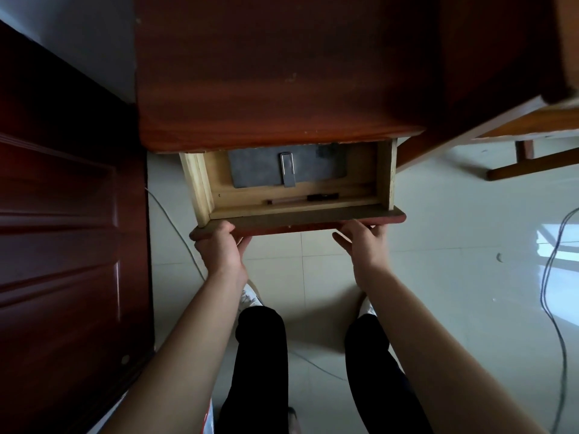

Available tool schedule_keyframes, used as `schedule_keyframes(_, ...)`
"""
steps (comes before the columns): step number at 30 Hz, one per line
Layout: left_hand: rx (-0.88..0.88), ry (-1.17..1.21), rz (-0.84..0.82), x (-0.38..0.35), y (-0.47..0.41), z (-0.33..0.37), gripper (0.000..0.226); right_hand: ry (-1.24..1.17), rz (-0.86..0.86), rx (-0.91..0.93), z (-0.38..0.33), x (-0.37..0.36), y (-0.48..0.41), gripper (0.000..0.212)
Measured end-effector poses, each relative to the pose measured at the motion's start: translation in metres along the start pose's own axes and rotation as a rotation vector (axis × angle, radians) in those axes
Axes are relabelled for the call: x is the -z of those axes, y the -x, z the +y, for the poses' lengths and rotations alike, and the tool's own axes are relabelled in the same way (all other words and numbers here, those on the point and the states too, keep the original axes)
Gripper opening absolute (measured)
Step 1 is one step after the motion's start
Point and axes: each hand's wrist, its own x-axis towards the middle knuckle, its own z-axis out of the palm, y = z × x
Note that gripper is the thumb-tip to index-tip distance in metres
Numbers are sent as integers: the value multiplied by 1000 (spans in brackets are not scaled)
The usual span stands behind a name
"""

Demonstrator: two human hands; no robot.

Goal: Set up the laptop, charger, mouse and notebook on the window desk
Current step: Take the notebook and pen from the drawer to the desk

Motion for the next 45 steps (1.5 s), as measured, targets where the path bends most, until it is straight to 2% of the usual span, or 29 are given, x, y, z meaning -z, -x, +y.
schedule_keyframes(3,73,-18,-6,-1,4,9,48,-144,65,-79,-9,-5,1,41)
schedule_keyframes(6,75,-8,-4,1,10,16,49,-166,122,-103,-14,-9,8,42)
schedule_keyframes(12,-121,-80,56,-2,29,20,40,-105,181,59,-24,-14,30,50)
schedule_keyframes(14,-171,-70,64,-4,32,24,48,-127,218,81,-30,-18,36,54)
schedule_keyframes(18,-251,-46,14,-7,24,33,70,-174,272,82,-37,-31,39,78)
schedule_keyframes(20,-251,-93,1,-8,21,35,80,-160,271,64,-36,-36,38,76)
schedule_keyframes(21,-230,-112,5,-9,21,34,75,-141,268,46,-35,-36,38,69)
schedule_keyframes(23,-172,-140,40,-9,19,31,52,-76,263,-19,-30,-33,36,48)
schedule_keyframes(25,-118,-155,67,-8,17,29,35,-32,236,-85,-27,-27,34,37)
schedule_keyframes(27,-90,-146,65,-5,10,28,31,-18,203,-109,-28,-22,32,43)
schedule_keyframes(29,-77,-207,70,-3,6,30,33,78,227,-64,-32,-19,34,58)
schedule_keyframes(31,-212,-530,152,-1,7,34,62,388,378,134,-35,-19,37,86)
schedule_keyframes(32,-363,-679,173,0,7,35,77,536,430,294,-37,-20,38,92)
schedule_keyframes(34,-728,-800,116,0,11,39,84,753,429,582,-47,-25,38,83)
schedule_keyframes(35,-863,-810,64,-2,11,40,81,816,386,648,-53,-28,33,74)
schedule_keyframes(36,-953,-807,7,-5,11,41,77,839,317,638,-59,-33,26,66)
schedule_keyframes(38,-1020,-808,-133,-12,8,41,66,828,160,476,-73,-43,8,57)
schedule_keyframes(39,-997,-831,-204,-17,5,41,62,828,102,379,-79,-51,-2,58)
schedule_keyframes(41,-806,-913,-314,-30,1,41,67,833,62,245,-88,-60,-15,64)
schedule_keyframes(43,-529,-957,-317,-44,-11,42,82,778,57,156,-90,-66,-27,63)
schedule_keyframes(45,-285,-886,-285,-59,-18,48,85,661,45,66,-89,-70,-33,60)
